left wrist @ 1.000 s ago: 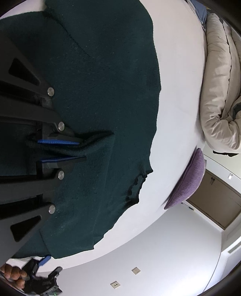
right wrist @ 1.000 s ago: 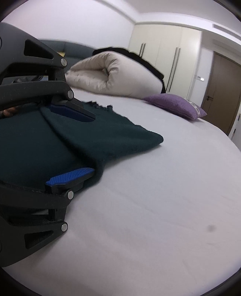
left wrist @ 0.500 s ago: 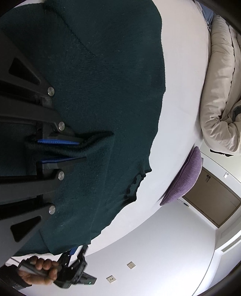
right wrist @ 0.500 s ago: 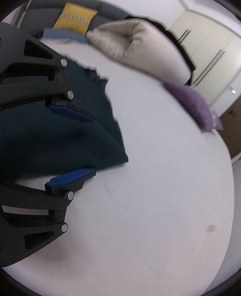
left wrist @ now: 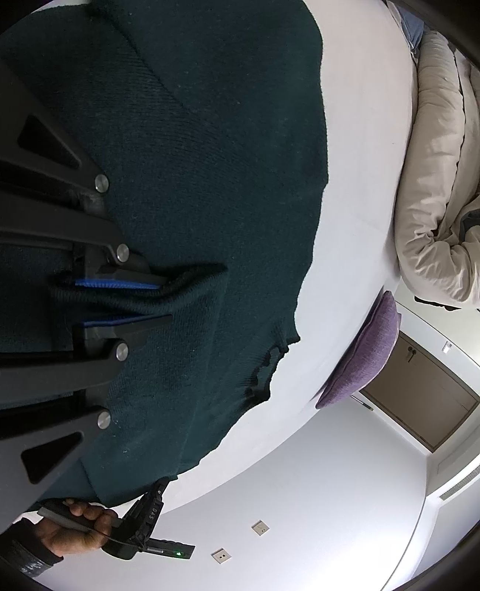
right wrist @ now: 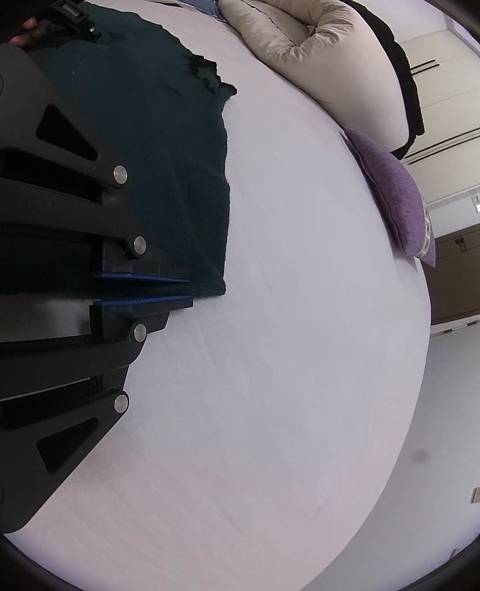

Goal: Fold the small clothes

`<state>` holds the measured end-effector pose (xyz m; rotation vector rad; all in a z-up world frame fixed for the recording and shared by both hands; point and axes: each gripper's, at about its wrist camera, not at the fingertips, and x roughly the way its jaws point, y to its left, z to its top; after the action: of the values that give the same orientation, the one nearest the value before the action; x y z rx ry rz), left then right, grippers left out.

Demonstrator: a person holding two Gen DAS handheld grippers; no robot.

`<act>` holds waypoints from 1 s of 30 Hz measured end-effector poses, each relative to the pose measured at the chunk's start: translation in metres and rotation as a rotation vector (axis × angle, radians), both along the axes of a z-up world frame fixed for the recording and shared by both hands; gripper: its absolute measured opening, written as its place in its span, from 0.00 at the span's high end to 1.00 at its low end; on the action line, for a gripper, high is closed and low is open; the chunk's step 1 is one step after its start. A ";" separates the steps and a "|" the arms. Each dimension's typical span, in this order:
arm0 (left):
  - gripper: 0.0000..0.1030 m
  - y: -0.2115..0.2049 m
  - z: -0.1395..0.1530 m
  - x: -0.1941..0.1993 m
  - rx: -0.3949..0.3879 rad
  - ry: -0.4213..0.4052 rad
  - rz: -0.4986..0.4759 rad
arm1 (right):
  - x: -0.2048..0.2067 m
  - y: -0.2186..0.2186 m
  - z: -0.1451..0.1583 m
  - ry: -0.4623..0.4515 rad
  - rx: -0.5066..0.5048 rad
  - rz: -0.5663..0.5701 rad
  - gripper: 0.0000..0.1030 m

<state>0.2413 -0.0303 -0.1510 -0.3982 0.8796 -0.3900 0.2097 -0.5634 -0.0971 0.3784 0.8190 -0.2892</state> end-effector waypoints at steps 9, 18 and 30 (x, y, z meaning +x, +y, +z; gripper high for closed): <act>0.84 0.001 0.000 0.000 -0.008 -0.001 0.000 | -0.031 0.015 0.035 -0.056 -0.006 -0.028 0.88; 0.84 0.002 0.001 -0.001 -0.005 -0.001 -0.001 | -0.047 0.037 -0.003 -0.033 0.041 0.103 0.83; 0.84 0.008 0.000 -0.001 -0.029 -0.001 -0.003 | -0.070 0.017 -0.011 -0.140 0.198 0.100 0.83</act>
<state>0.2407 -0.0228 -0.1507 -0.4231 0.8748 -0.4062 0.1402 -0.5462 -0.1080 0.5352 0.7277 -0.0875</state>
